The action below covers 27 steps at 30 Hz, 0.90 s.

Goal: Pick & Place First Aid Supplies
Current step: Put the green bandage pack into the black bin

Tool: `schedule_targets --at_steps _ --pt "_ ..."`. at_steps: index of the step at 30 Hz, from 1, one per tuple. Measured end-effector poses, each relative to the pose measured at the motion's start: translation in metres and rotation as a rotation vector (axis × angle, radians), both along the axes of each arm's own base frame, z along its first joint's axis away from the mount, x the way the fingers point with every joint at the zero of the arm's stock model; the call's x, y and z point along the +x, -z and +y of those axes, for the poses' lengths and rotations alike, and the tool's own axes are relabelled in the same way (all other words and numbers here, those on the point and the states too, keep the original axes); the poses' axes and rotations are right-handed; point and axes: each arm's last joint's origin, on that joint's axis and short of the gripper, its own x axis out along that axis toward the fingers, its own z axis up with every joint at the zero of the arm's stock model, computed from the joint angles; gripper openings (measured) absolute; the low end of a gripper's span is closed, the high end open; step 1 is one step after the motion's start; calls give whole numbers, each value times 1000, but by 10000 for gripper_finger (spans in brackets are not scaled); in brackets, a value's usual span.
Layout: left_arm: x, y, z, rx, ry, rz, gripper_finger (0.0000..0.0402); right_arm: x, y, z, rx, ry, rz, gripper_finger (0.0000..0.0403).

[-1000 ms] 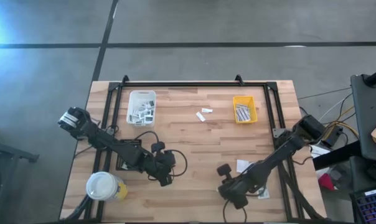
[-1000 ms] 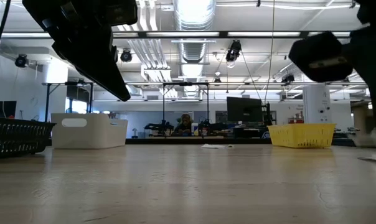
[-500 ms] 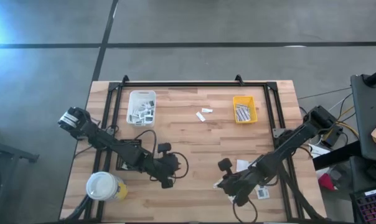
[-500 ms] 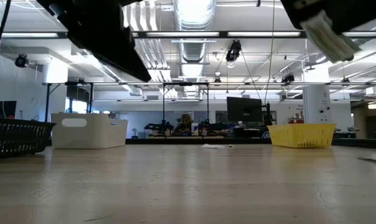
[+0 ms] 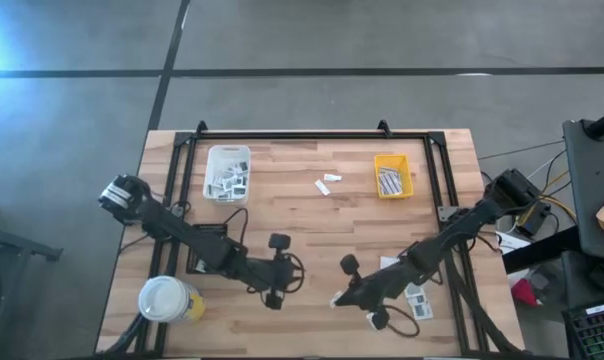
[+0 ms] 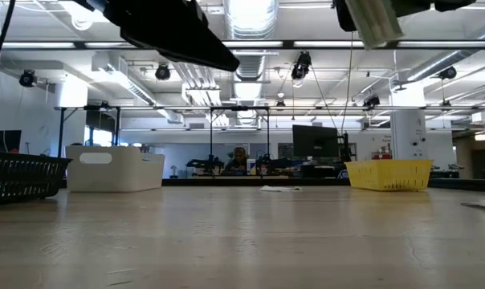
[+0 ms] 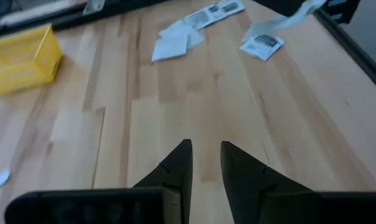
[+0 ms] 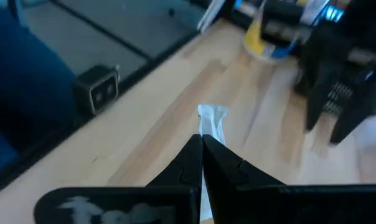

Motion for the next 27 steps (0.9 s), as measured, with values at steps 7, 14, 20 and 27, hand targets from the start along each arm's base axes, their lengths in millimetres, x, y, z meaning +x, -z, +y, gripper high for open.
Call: schedule_targets --at_steps 7,14,20,27 --pt "15 14 -8 34 51 -73 78 -1 9 -13 56 24 -104 8" --pt "27 17 -15 45 80 -207 78 -4 15 -21 105 44 -179 8" --pt "32 15 -18 35 102 -272 78 -5 18 -26 162 76 -190 8" --pt "33 9 -18 7 100 -332 78 -5 17 -27 195 89 -196 8"
